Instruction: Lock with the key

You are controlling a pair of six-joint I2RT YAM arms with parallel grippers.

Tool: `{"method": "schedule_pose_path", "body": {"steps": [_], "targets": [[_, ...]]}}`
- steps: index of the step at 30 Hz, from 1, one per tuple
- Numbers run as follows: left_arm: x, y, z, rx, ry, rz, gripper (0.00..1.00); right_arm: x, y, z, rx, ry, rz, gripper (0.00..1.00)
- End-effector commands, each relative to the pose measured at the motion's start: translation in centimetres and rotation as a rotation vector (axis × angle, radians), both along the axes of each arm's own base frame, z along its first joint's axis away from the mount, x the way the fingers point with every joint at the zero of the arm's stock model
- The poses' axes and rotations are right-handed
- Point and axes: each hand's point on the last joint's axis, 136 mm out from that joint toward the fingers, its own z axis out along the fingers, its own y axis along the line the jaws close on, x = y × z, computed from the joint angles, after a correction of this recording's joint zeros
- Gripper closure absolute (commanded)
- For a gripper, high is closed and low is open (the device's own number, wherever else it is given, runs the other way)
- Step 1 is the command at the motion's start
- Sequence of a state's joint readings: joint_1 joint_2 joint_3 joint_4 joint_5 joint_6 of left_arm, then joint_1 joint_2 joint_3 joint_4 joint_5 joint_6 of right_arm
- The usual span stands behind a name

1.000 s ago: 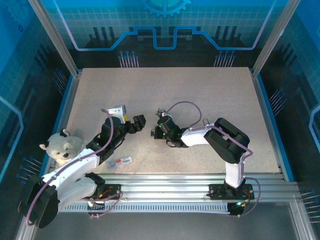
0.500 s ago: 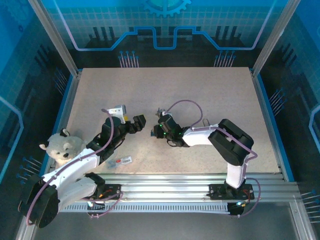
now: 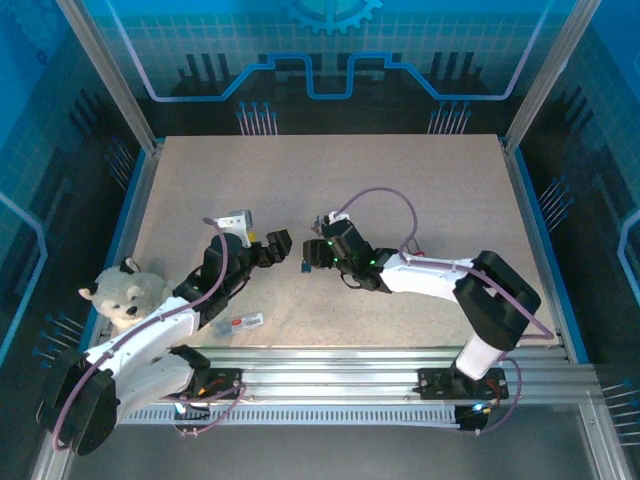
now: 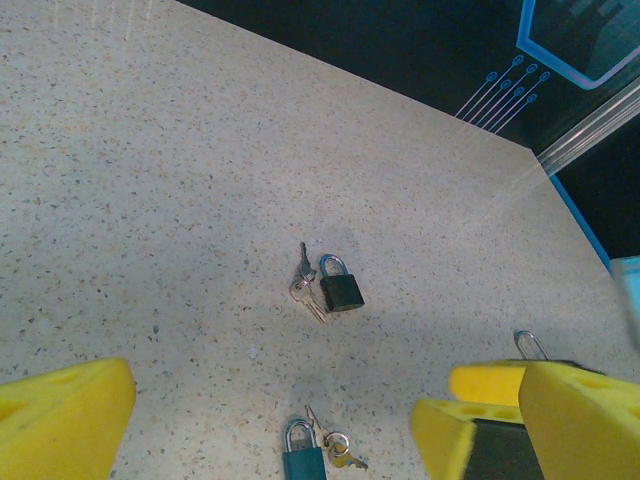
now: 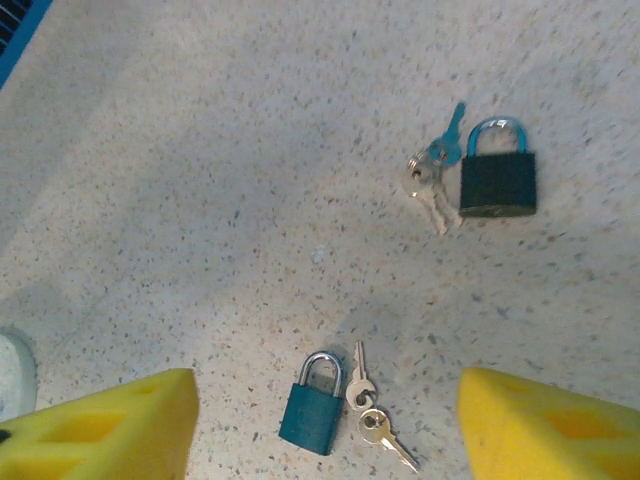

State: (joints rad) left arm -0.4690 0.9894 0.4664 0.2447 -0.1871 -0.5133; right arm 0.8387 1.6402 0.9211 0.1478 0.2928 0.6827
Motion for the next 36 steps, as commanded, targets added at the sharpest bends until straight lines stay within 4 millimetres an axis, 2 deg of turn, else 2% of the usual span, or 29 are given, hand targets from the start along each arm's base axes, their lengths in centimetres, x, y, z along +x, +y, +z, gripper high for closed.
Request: {"method": "schedule_pose_path", "body": {"steps": [1,4,6,8,14,19,22,31,36], "targets": [[0.2,0.2,0.1,0.024,-0.016,-0.001,0.01,-0.6,-1.9,1.1,-0.088,-0.041,0.000,0.20],[0.2,0.1,0.2,0.020,-0.017,-0.004,0.01,-0.8,-3.7,2.0,-0.127,-0.056,-0.007,0.00],[0.2,0.1,0.2,0.019,-0.015,-0.005,0.01,-0.7,-4.9,3.0,-0.141,-0.072,-0.020,0.00],[0.2,0.0,0.2,0.017,-0.011,-0.008,0.01,-1.3,-6.7,2.3,-0.179,-0.061,-0.032,0.00],[0.1,-0.1,0.3,0.009,-0.002,-0.013,0.01,-1.6,-12.9,3.4,-0.229,-0.043,-0.127,0.00],[0.0,-0.2,0.2,0.001,0.010,-0.014,0.01,-1.7,-18.2,3.3,-0.247,-0.003,-0.237,0.00],[0.0,-0.2,0.2,-0.006,0.013,-0.014,0.01,-1.8,-20.7,2.9,-0.261,0.019,-0.298,0.00],[-0.1,-0.4,0.1,-0.006,0.019,-0.022,0.01,-2.3,-25.0,-0.7,-0.292,0.204,-0.405,0.00],[-0.1,-0.4,0.0,-0.009,0.020,-0.024,0.01,-2.4,-25.9,-3.0,-0.316,0.282,-0.420,0.00]]}}
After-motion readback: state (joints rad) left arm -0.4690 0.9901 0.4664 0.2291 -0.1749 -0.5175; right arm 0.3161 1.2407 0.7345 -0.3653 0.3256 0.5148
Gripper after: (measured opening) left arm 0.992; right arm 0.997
